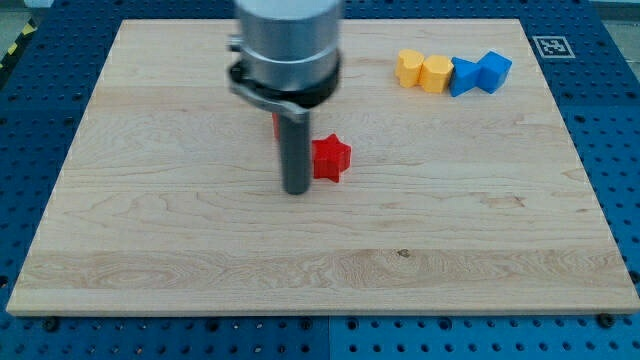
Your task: Place the red star below the red circle
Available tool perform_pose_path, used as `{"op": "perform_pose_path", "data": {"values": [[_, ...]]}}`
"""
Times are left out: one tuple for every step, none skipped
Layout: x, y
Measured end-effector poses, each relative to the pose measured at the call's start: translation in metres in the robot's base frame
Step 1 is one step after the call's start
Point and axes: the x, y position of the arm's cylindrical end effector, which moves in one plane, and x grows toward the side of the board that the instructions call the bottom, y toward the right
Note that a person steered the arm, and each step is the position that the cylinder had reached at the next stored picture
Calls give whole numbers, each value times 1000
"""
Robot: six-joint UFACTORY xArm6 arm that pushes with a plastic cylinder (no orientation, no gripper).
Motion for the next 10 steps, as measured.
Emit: {"op": "perform_pose_path", "data": {"values": [[1,5],[16,55],[3,97],[-30,101],[-35,77],[-35,50],[-10,51],[41,52],[49,14],[24,-9]]}}
